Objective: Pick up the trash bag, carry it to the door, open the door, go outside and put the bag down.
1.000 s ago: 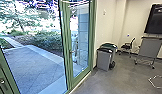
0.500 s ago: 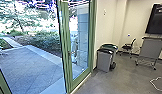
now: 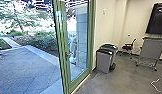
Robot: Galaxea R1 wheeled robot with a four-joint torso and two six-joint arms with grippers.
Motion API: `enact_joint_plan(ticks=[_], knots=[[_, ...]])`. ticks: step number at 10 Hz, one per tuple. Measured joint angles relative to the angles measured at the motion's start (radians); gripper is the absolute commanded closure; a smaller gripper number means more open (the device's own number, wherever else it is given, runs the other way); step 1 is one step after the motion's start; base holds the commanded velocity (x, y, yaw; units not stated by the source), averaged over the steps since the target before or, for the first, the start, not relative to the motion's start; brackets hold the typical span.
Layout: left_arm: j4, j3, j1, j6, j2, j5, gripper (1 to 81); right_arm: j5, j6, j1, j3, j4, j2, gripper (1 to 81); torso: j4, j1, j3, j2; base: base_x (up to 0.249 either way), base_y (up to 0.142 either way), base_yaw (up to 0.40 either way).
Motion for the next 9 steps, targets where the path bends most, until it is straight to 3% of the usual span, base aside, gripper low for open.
enact_joint_plan(ticks=[5, 9], knots=[[0.0, 0.0, 0.0, 0.0, 0.0, 0.0, 81.1, 0.0, 0.0, 0.0, 0.0, 0.0, 0.0, 1.0, 0.0, 0.0, 0.0, 0.0, 0.129, -0.067, 0.0], [0.0, 0.001, 0.0, 0.0, 0.002, 0.0, 81.1, 0.0, 0.0, 0.0, 0.0, 0.0, 0.0, 1.0, 0.0, 0.0, 0.0, 0.0, 0.128, 0.0, 0.0]])
